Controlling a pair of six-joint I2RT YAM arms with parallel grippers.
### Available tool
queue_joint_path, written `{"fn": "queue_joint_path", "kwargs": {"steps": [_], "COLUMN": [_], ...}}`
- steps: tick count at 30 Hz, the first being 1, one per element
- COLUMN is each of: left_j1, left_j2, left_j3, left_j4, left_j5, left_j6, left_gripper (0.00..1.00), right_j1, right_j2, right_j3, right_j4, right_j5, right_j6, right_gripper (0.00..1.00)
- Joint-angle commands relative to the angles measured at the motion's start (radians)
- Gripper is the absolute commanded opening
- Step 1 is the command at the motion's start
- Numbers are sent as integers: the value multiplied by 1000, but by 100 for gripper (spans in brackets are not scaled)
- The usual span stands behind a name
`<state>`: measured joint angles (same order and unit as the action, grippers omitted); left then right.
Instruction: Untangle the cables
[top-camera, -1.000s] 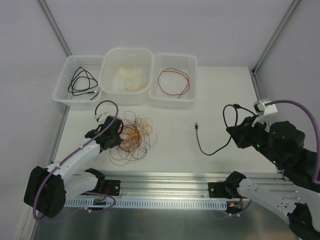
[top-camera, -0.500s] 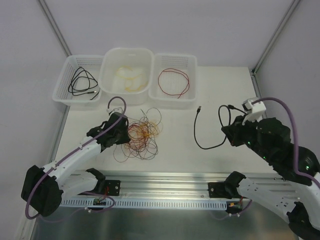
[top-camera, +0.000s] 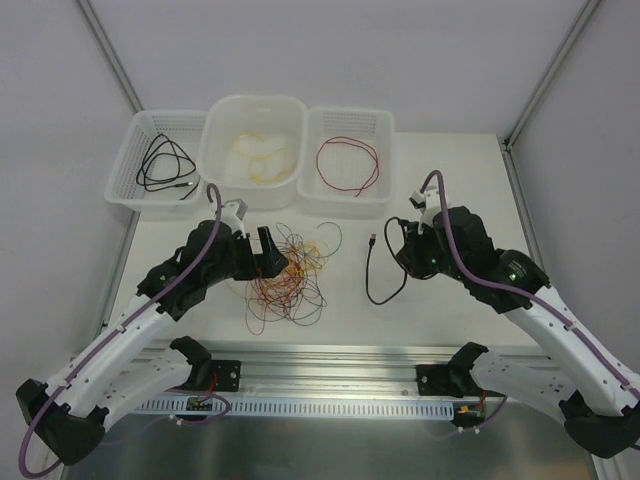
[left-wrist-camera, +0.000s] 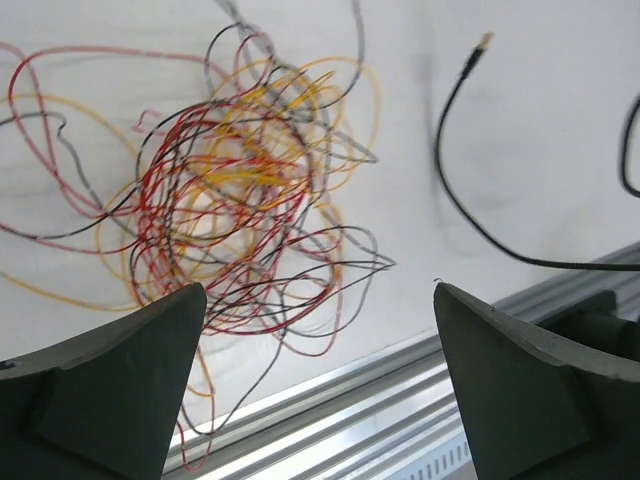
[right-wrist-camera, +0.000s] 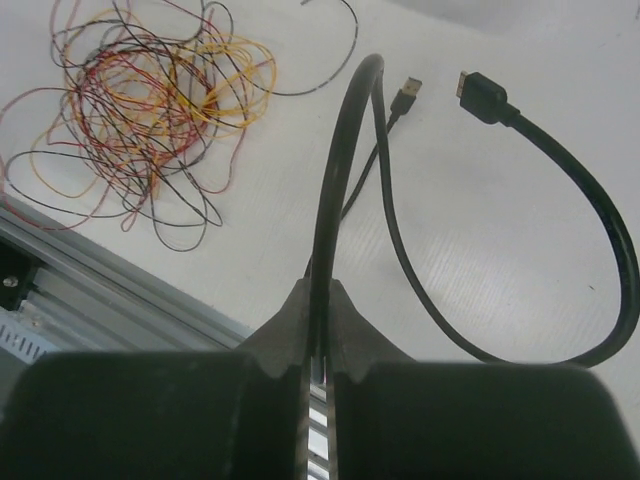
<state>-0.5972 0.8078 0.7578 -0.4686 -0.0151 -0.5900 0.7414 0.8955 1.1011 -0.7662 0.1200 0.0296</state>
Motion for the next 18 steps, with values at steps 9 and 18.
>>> {"fn": "queue_joint_path", "kwargs": {"steps": [9, 18], "left_j1": [-189, -493], "left_j2": [102, 349], "left_j3": [218, 333], "left_j4": [221, 395], "left_j5": [215, 26], "left_j6": [-36, 157], "left_gripper": [99, 96], "right_j1": [-4, -4], "right_j2": [13, 20], "right_j3": [172, 177], "right_j4": [137, 191], "right_j5": [-144, -180], "right_j6": [58, 133], "right_gripper": [1, 1]}}
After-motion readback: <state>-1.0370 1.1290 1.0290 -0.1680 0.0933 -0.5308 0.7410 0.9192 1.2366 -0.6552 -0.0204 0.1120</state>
